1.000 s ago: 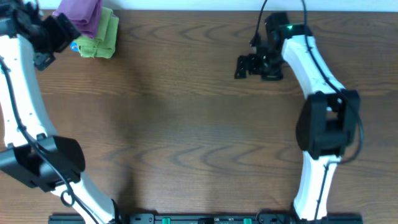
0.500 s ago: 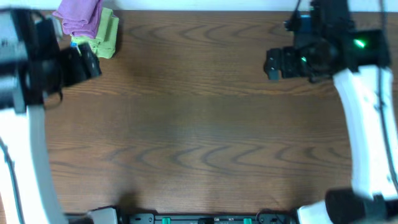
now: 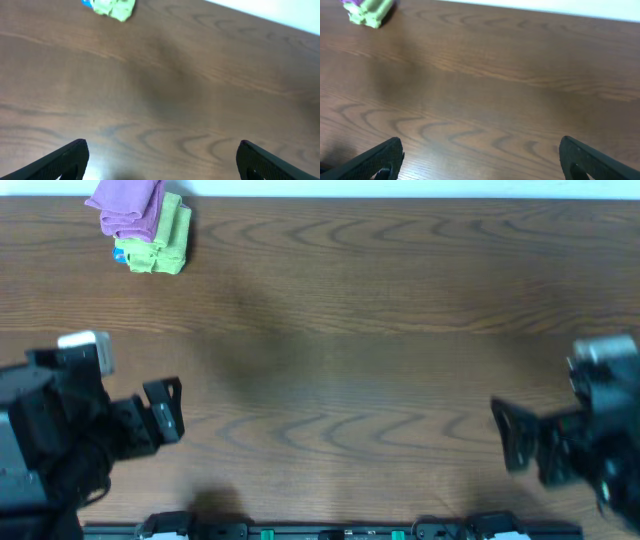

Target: Fold the cloth

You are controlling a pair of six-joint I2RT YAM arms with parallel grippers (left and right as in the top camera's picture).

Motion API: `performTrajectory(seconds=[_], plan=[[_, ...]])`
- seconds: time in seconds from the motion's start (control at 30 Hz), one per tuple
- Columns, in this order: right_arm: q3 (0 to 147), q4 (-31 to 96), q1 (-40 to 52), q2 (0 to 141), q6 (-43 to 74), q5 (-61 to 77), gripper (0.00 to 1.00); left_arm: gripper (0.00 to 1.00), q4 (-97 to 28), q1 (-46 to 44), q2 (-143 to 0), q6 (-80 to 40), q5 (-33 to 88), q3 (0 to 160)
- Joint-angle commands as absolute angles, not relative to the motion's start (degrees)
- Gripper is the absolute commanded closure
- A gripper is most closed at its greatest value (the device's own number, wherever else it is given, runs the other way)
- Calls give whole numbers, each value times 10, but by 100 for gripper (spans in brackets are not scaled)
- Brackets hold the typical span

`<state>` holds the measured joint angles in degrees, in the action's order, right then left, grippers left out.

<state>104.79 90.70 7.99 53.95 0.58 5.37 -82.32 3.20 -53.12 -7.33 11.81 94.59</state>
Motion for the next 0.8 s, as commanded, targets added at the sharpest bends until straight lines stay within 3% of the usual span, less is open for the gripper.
performTrajectory(seconds=[0.0,0.77], plan=[[1018,906,83,517,-5,40,1,5,-815,29,-515,-64,121,915],[1018,933,83,502,-5,18,1,5,-799,29,-512,-64,118,913]])
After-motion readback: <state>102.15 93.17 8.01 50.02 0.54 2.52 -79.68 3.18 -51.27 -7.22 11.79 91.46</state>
